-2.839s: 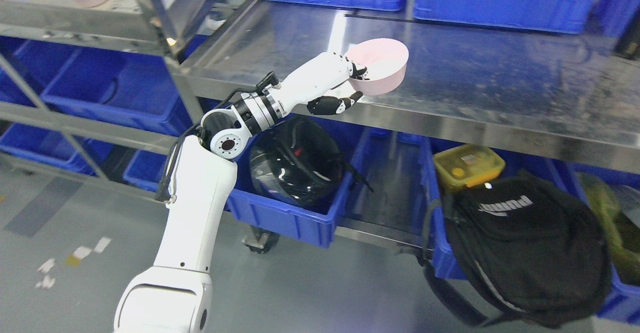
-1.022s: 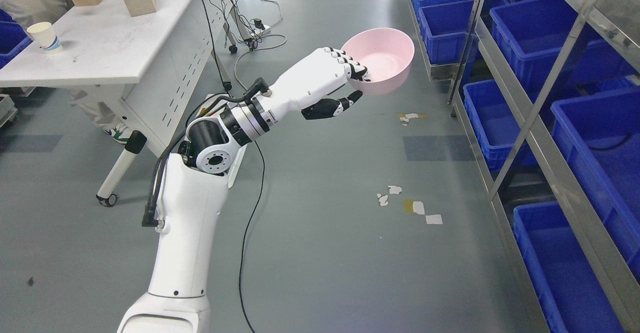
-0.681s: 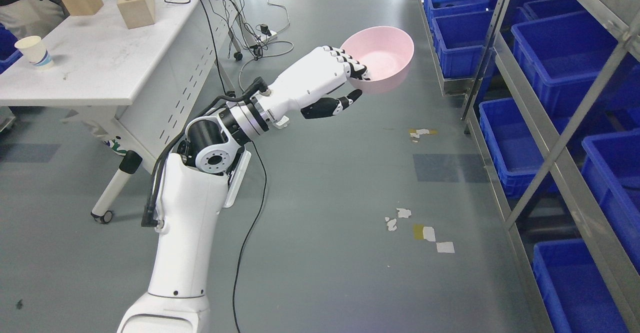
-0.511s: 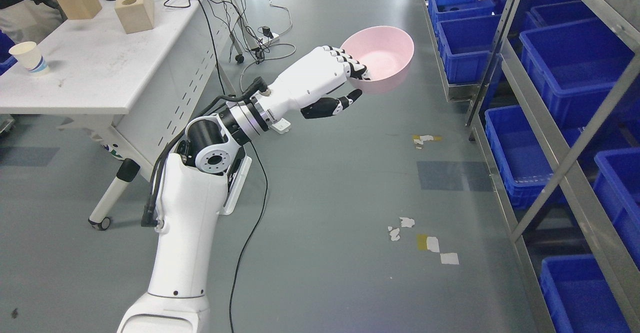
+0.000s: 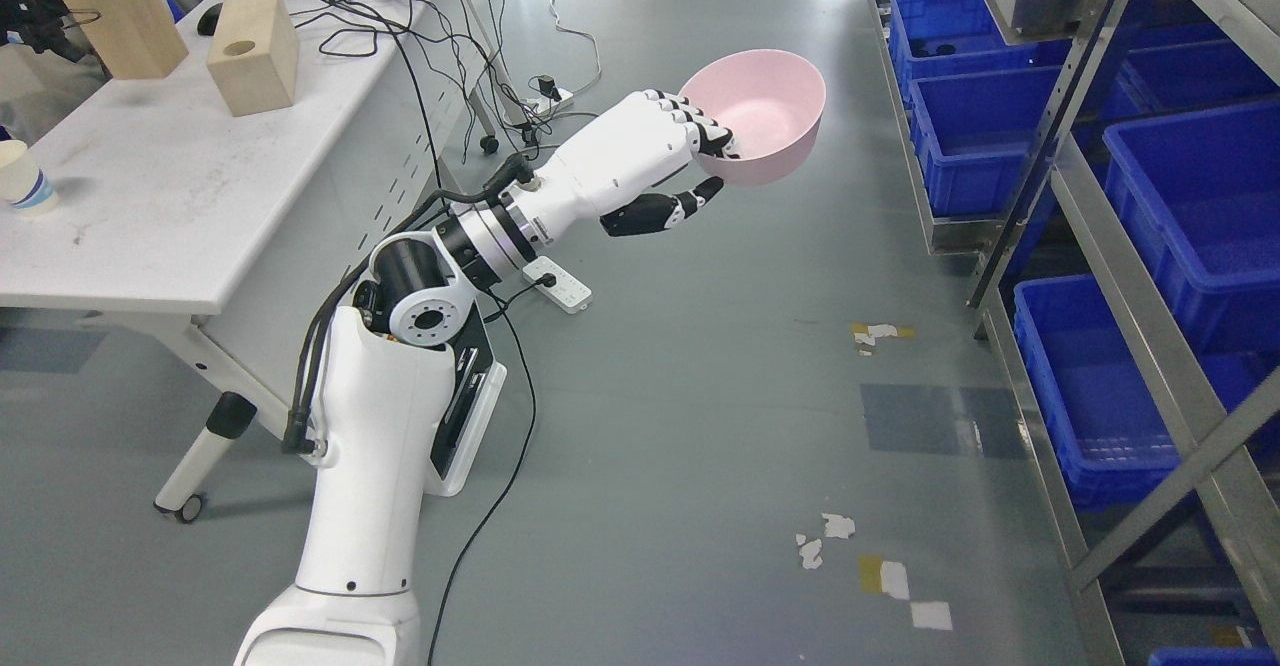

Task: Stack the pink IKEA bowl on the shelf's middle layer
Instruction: 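Hold the pink bowl up in the left hand while turning toward the other shelf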

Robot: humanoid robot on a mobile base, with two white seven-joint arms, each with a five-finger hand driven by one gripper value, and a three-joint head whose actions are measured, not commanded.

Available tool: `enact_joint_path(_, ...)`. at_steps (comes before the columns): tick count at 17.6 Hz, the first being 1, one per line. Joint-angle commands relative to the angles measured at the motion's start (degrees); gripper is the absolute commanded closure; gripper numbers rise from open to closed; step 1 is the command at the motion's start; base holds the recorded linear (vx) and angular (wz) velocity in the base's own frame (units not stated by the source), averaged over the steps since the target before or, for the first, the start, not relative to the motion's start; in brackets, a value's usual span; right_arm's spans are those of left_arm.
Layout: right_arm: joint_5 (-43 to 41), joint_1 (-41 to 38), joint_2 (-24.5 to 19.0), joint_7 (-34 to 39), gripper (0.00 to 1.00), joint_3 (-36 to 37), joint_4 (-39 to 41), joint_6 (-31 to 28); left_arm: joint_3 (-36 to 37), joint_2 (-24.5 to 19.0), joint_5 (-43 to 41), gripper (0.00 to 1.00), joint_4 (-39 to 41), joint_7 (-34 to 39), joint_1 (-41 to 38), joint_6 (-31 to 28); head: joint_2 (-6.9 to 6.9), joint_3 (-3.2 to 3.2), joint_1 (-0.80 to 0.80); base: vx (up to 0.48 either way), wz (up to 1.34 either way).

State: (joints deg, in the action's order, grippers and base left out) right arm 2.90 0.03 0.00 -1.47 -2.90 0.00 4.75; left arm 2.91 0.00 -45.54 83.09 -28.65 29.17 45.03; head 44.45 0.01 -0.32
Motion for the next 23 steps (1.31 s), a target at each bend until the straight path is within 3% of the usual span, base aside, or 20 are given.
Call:
enact_joint_path(1, 0.0, -1.3, 1.0, 0.0, 0.0, 0.0, 1.0, 0.0, 0.2, -1.0, 0.3, 0.98, 0.1, 0.1, 0.0, 0.0, 0.0, 0.0, 0.0, 0.327, 0.04)
enact_joint_path(23, 0.0, -1.3, 1.0, 0.0, 0.0, 0.0, 1.0, 0.0, 3.2, -1.0, 1.1, 0.98, -0.1, 0.1, 0.0, 0.0, 0.0, 0.0, 0.0, 0.159, -0.06)
